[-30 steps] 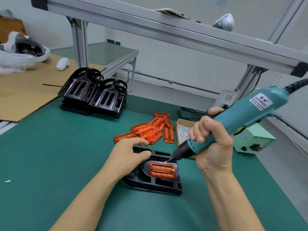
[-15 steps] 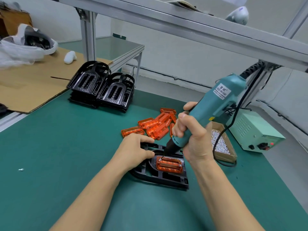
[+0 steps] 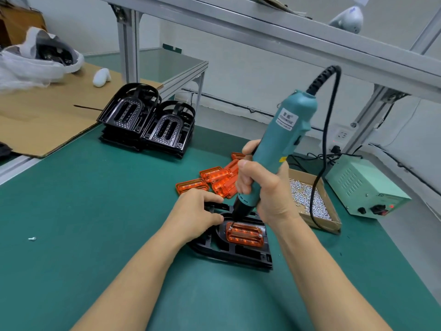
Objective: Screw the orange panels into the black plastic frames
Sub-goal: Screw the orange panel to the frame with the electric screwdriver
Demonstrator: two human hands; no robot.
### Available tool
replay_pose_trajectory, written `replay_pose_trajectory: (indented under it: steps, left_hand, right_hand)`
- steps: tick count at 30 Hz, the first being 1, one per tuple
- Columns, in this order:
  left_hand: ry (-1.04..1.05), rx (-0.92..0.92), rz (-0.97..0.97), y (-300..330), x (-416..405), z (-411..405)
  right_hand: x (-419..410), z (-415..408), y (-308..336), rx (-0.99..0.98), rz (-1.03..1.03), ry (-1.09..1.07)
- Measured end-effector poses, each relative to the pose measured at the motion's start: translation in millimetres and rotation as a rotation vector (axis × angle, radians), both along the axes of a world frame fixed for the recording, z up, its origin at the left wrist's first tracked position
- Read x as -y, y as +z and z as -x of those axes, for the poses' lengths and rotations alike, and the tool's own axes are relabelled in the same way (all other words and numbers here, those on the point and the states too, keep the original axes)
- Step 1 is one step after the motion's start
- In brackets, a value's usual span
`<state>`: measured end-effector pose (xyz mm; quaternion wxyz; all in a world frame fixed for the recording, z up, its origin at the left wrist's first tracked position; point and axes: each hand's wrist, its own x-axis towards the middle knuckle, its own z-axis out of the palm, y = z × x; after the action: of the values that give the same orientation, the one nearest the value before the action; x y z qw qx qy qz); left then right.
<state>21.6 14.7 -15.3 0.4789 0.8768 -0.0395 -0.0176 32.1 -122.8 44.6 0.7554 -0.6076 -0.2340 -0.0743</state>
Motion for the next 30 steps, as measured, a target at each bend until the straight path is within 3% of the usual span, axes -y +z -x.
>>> replay_pose_trajectory:
  steps: [8, 18, 30]
  left_hand:
    - [0.005, 0.009, 0.028, -2, 0, 1]
    - [0.025, -0.010, 0.035, -2, 2, 0]
    - [0.039, 0.002, 0.031, -3, 2, 1]
  right_hand:
    - [-5, -6, 1, 0.031, 0.131, 0.230]
    - [-5, -4, -5, 0.042, 0.070, 0.039]
    - [-3, 2, -6, 0.044, 0.044, 0.019]
